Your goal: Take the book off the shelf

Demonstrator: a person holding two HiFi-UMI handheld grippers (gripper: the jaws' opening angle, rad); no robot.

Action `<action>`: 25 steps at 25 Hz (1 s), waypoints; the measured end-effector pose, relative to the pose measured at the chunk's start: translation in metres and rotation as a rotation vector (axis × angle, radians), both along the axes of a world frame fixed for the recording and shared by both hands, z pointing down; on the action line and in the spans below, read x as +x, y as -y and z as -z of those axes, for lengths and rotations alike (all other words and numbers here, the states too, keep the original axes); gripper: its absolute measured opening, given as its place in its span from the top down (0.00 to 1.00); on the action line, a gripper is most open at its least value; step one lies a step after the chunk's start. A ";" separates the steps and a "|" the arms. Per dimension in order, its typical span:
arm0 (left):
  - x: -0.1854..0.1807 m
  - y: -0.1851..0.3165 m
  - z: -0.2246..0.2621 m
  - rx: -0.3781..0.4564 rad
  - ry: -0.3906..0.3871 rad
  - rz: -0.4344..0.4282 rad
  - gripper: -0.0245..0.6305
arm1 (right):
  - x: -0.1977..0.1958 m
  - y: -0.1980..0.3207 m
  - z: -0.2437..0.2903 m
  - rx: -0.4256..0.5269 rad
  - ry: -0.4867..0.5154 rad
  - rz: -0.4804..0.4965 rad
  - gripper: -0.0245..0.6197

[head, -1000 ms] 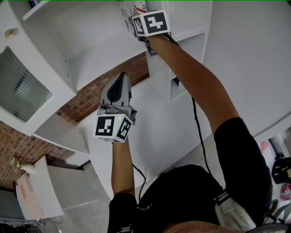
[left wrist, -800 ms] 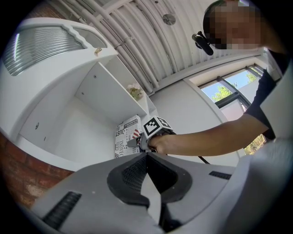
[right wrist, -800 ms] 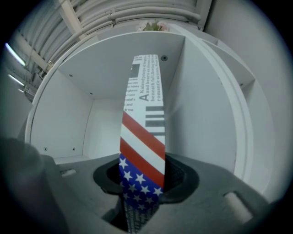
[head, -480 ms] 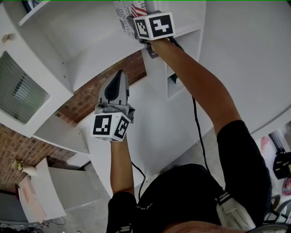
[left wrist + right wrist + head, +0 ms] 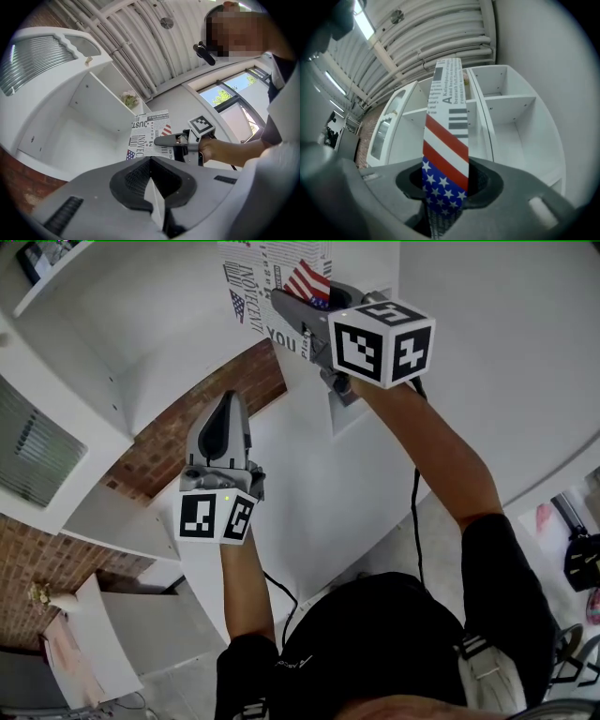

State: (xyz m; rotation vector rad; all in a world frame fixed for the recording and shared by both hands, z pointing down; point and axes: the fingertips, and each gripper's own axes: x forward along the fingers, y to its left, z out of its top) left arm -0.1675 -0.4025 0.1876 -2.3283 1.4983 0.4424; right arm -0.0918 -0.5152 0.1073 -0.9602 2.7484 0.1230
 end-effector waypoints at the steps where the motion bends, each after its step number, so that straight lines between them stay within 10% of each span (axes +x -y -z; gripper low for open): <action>1: 0.002 -0.001 -0.001 0.002 -0.002 -0.002 0.97 | 0.006 -0.007 -0.005 0.000 0.007 0.010 0.72; 9: 0.030 -0.030 -0.059 0.039 0.034 -0.022 0.97 | 0.067 -0.073 -0.107 0.041 0.074 -0.010 0.72; 25: 0.038 -0.014 -0.031 -0.009 0.004 -0.018 0.97 | 0.081 -0.096 -0.142 0.029 -0.049 -0.050 0.72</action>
